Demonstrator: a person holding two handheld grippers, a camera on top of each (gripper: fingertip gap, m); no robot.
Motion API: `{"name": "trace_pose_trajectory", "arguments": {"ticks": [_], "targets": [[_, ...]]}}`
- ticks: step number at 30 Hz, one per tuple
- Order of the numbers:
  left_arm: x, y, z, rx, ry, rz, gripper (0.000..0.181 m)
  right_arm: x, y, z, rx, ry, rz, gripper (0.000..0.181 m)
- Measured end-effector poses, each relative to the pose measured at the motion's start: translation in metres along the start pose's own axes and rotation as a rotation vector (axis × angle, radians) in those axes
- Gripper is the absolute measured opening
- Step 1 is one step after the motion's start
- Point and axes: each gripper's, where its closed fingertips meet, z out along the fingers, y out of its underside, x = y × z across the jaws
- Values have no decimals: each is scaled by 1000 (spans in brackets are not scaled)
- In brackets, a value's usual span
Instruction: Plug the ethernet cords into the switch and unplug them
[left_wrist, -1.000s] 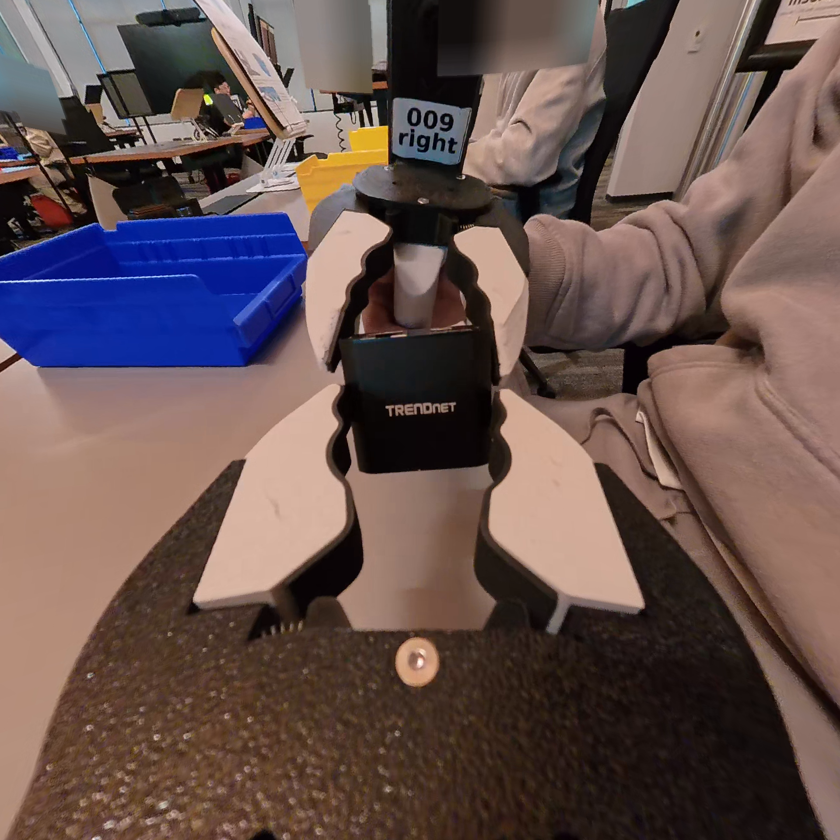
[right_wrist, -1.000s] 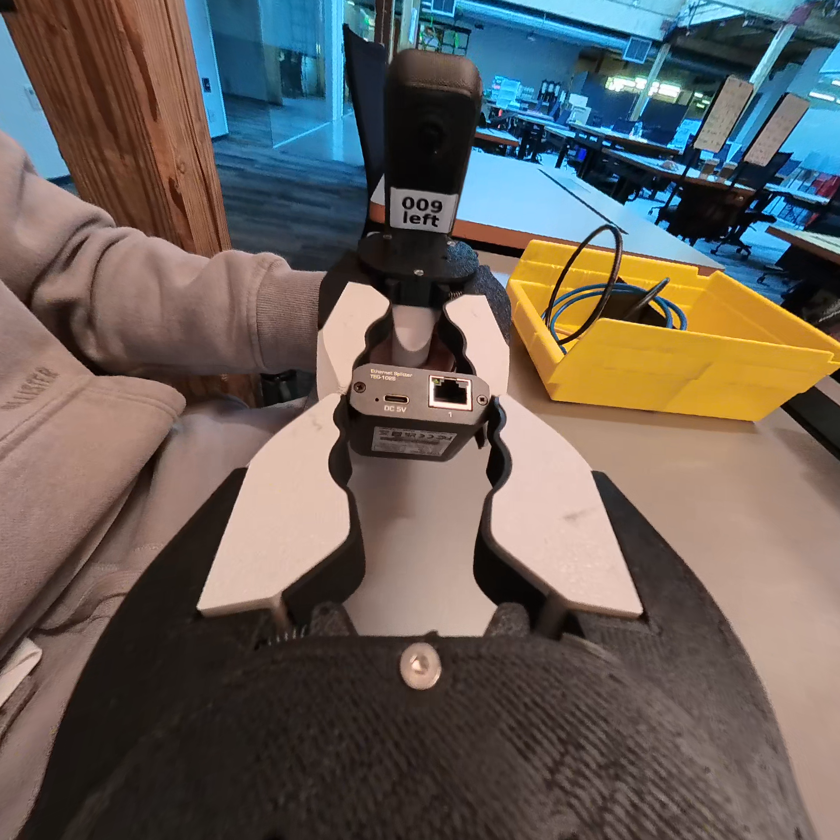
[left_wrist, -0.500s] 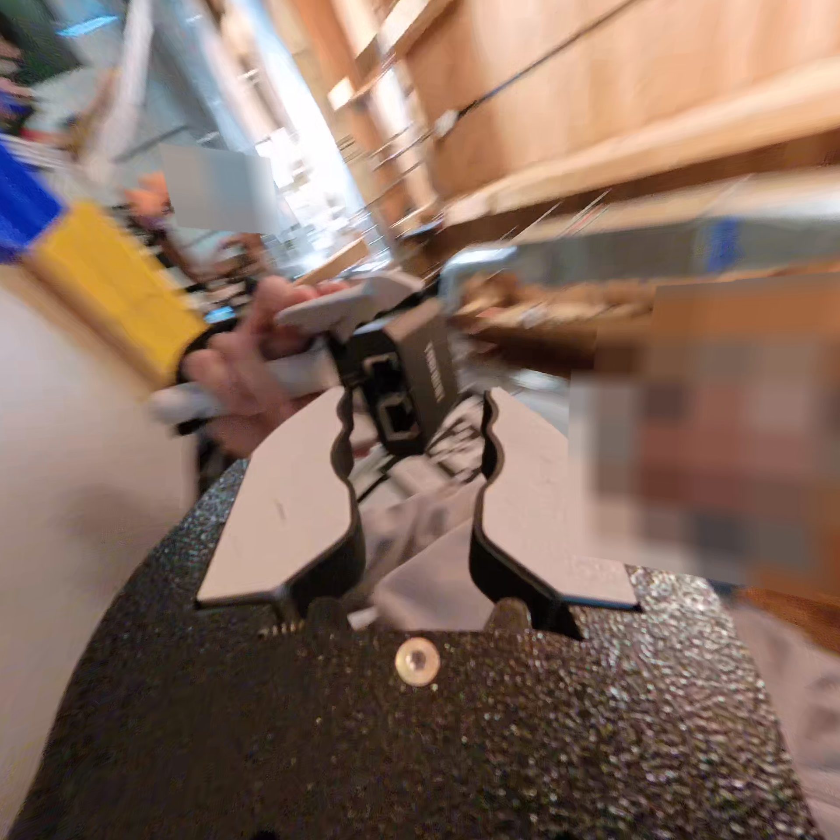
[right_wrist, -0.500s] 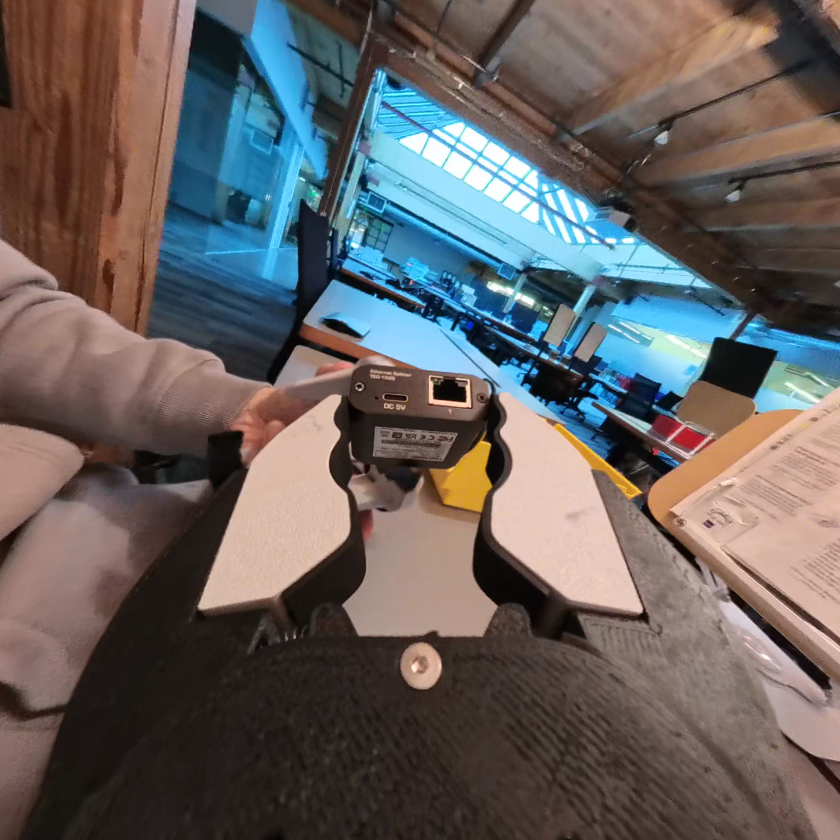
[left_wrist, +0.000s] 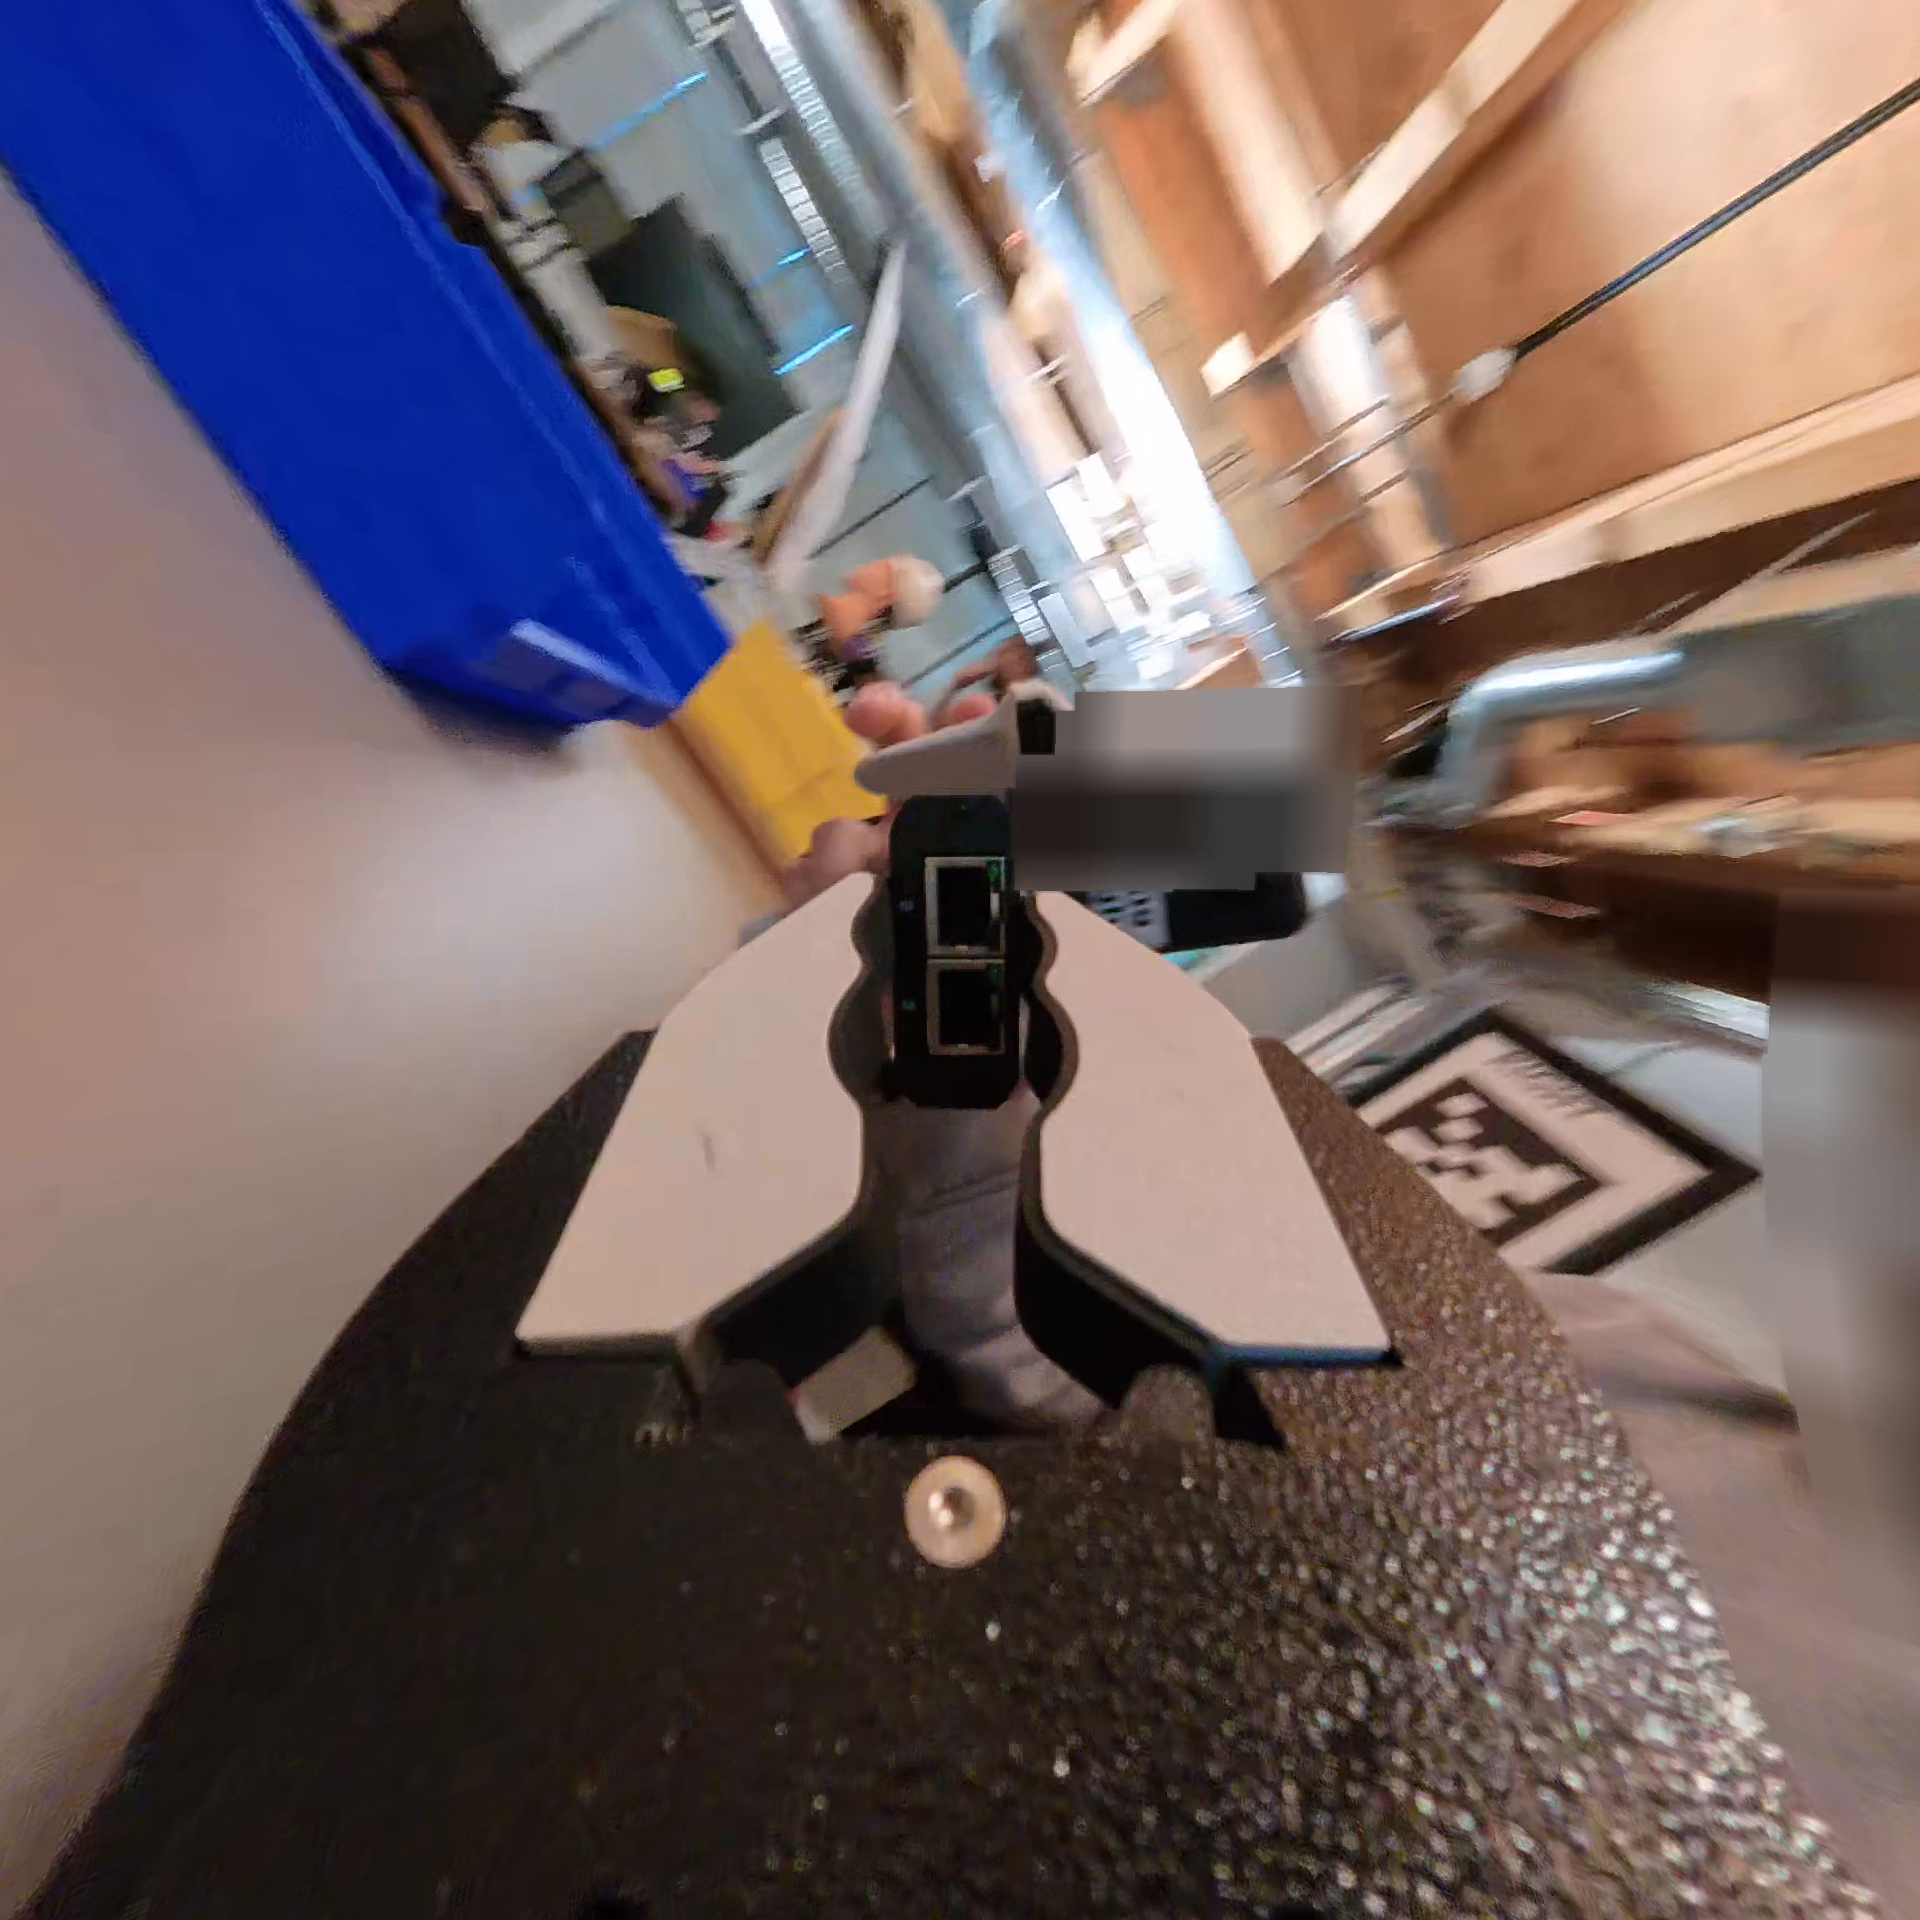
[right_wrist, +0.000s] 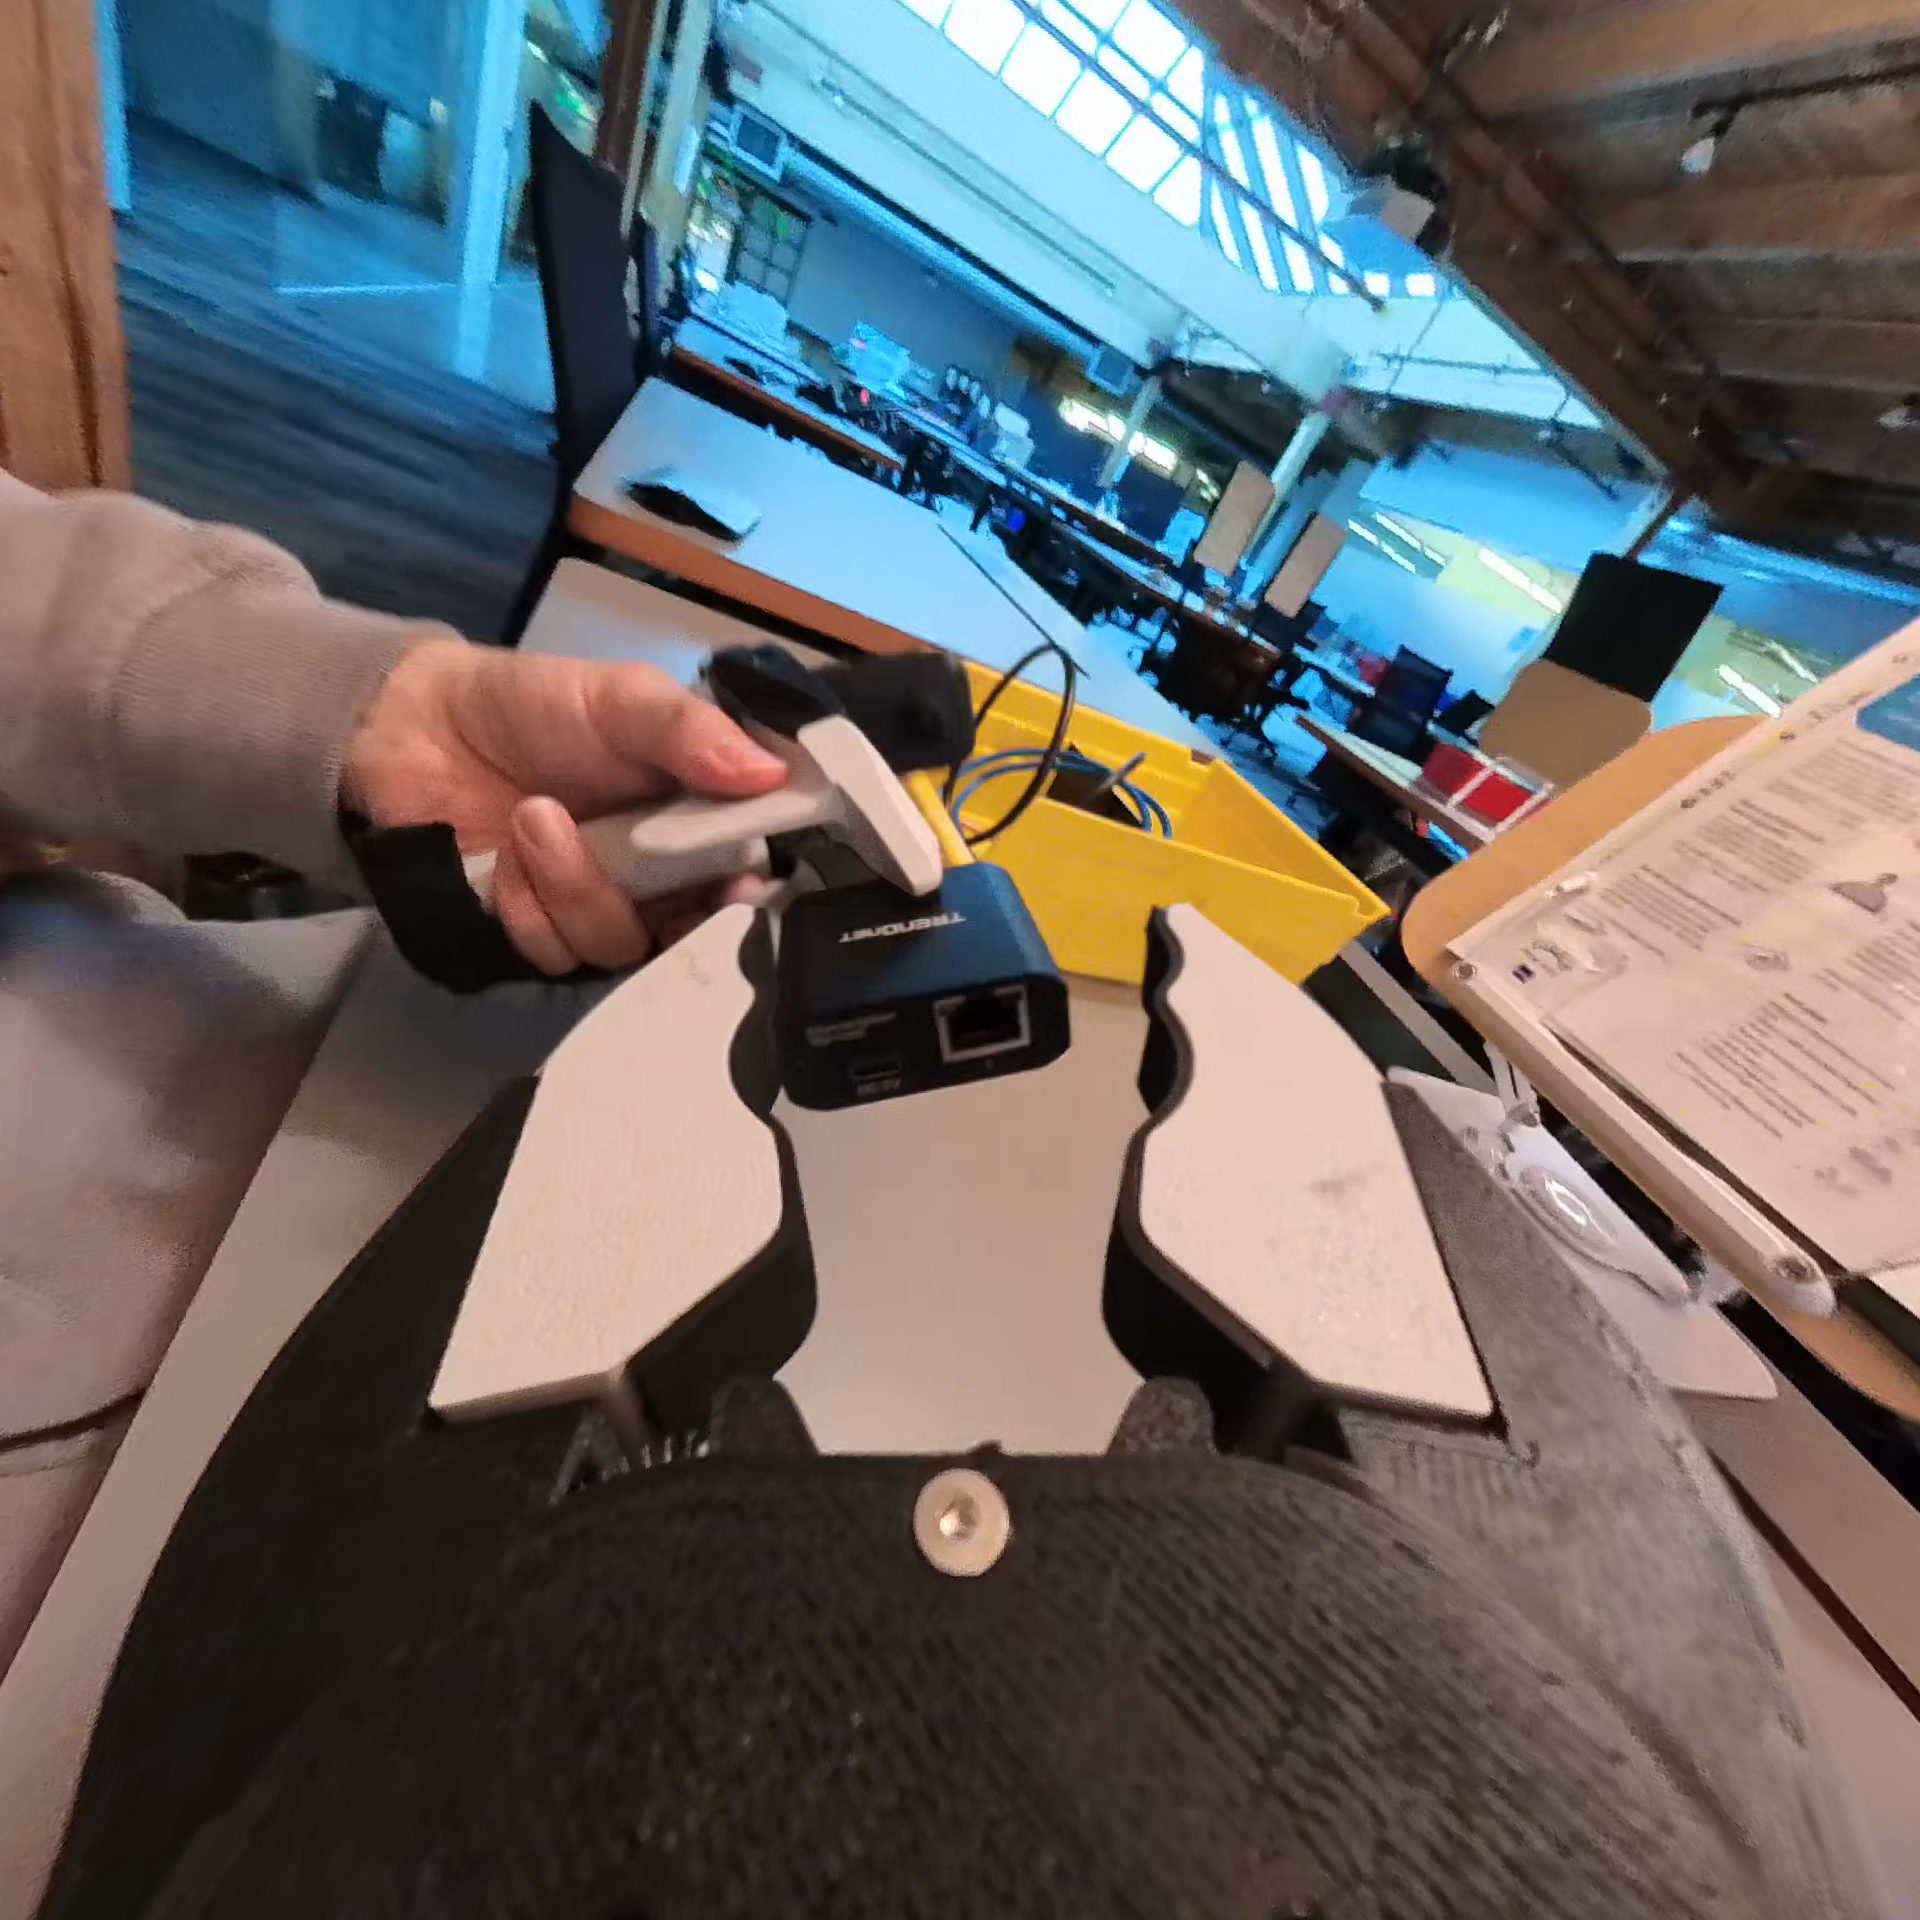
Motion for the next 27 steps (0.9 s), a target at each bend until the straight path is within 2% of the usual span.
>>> {"name": "trace_pose_trajectory", "arguments": {"ticks": [3, 6, 13, 21, 27], "targets": [[1, -7, -6, -23, -153, 122, 21, 0, 19, 9, -151, 31, -48, 88], [-2, -6, -9, -60, -260, 194, 21, -1, 26, 17, -204, 74, -116, 80], [-7, 0, -6, -61, -252, 141, 21, -10, 40, 26, -243, 63, -143, 66], [-9, 0, -8, -65, -200, 50, 21, -12, 38, 28, -211, 67, -117, 65], [-10, 5, -8, -96, -174, 16, 22, -16, 38, 26, -231, 12, -59, 64]]}}
